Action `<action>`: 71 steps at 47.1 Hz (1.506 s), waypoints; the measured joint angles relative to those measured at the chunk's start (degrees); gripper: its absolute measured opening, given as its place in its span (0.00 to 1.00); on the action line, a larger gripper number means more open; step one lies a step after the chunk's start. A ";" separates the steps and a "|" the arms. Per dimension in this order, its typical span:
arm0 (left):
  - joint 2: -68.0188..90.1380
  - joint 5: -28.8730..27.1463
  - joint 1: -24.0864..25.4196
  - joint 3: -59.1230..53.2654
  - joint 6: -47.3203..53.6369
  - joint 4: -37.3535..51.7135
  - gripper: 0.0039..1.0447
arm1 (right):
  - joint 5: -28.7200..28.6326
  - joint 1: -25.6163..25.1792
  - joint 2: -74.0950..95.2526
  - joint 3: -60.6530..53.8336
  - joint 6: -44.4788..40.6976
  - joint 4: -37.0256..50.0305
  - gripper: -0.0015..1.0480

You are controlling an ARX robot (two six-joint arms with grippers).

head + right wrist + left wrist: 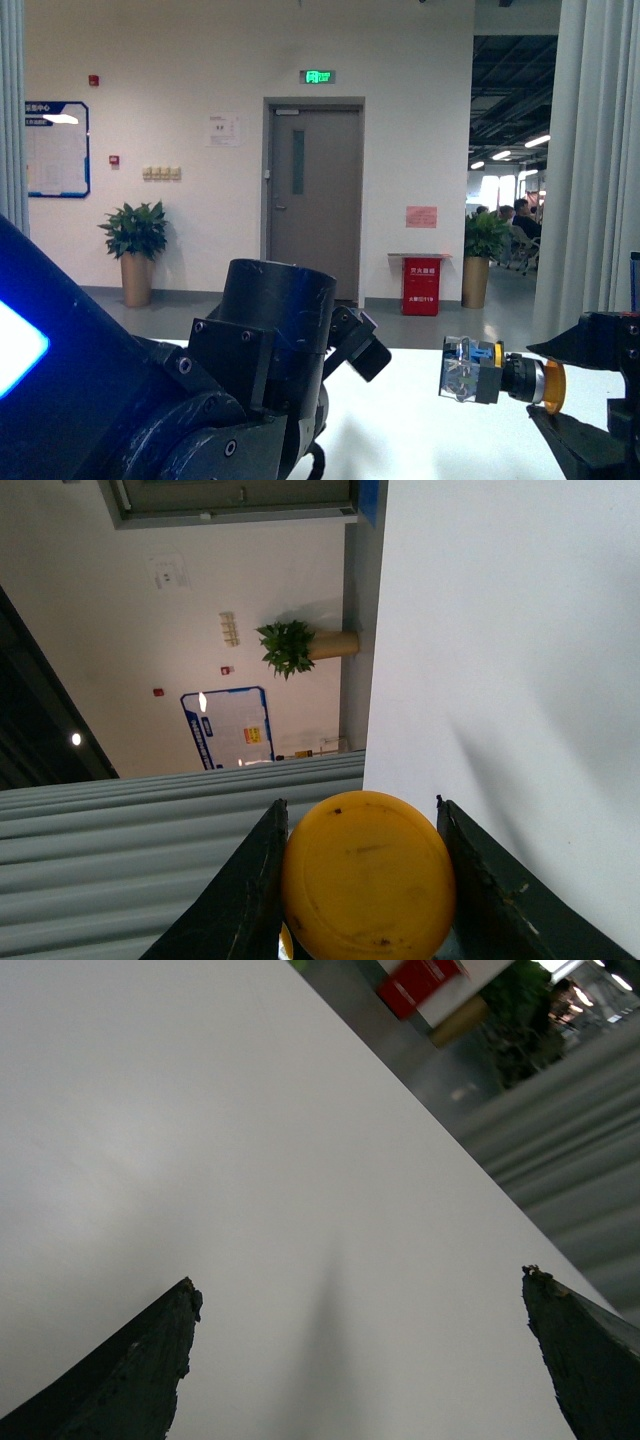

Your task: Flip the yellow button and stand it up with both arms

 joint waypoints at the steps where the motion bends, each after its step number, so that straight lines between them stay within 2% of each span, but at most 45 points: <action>1: -0.15 -1.77 -0.11 0.00 1.51 -0.37 0.94 | -0.20 -0.09 -0.48 -0.37 -0.17 -0.11 0.36; 3: -0.24 -3.69 -0.11 0.07 4.50 -0.66 0.94 | -0.37 -0.22 -1.05 -0.79 -0.42 -0.28 0.36; 14: -0.24 -4.81 0.15 -0.15 10.21 0.24 0.92 | -1.86 -1.60 -5.11 -2.56 -0.90 -2.08 0.36; 18: -2.51 -3.72 1.53 -8.39 25.79 15.34 0.75 | -2.34 -2.25 -6.67 -2.67 -1.07 -2.91 0.36; 20: -5.62 -2.29 2.82 -14.14 34.18 20.22 0.67 | -2.54 -2.71 -7.39 -2.84 -1.14 -3.37 0.36; 24: -12.59 -0.04 6.12 -23.76 43.95 24.94 0.51 | -2.86 -3.52 -9.07 -3.54 -1.44 -4.04 0.36; 29: -20.55 3.06 10.88 -35.21 48.41 28.02 0.29 | -4.09 -4.00 -10.78 -4.20 -1.81 -4.96 0.36; 35: -25.14 5.99 13.00 -42.29 49.68 28.92 0.11 | -4.70 -4.81 -12.31 -4.83 -1.95 -5.81 0.36; 37: -27.47 7.43 13.99 -45.09 49.94 29.18 0.03 | -4.92 -5.35 -13.03 -5.09 -1.97 -6.05 0.36; 52: -38.21 12.74 19.89 -58.01 50.71 31.95 0.03 | -6.91 -7.41 -15.54 -6.69 -2.12 -6.82 0.36; 71: -57.16 17.51 24.68 -66.25 50.80 20.74 0.03 | -7.93 -8.87 -16.20 -6.84 -2.19 -7.26 0.36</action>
